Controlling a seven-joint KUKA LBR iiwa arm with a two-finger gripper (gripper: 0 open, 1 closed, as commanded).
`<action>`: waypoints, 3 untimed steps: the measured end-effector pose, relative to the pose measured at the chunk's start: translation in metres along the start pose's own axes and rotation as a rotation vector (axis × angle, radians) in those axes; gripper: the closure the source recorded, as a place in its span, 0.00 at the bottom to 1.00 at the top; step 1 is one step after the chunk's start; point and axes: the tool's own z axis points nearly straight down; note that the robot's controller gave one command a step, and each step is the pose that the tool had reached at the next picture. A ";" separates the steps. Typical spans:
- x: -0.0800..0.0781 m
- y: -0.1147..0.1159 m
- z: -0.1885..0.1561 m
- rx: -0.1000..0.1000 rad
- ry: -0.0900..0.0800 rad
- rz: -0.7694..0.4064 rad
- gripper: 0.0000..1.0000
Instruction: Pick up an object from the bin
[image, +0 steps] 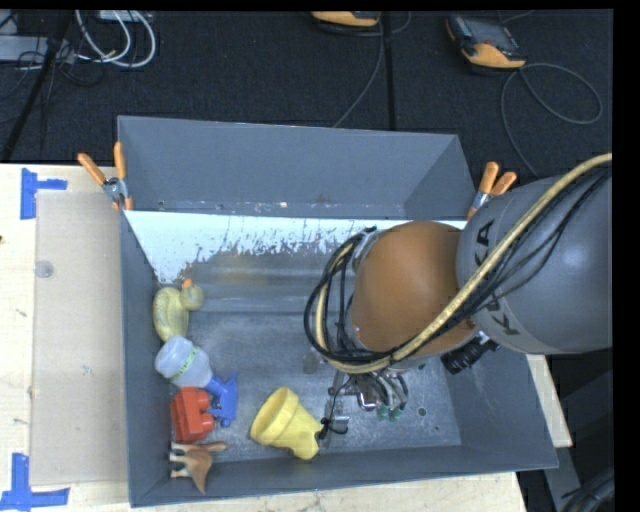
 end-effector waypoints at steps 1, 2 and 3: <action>0.007 0.014 0.019 -0.002 0.000 -0.046 0.00; 0.003 0.024 0.089 -0.003 -0.010 0.101 0.00; 0.007 0.022 0.091 -0.001 0.004 0.103 1.00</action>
Offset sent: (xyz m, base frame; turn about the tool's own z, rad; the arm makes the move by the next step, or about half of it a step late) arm -0.0057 0.0245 -0.0898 0.0980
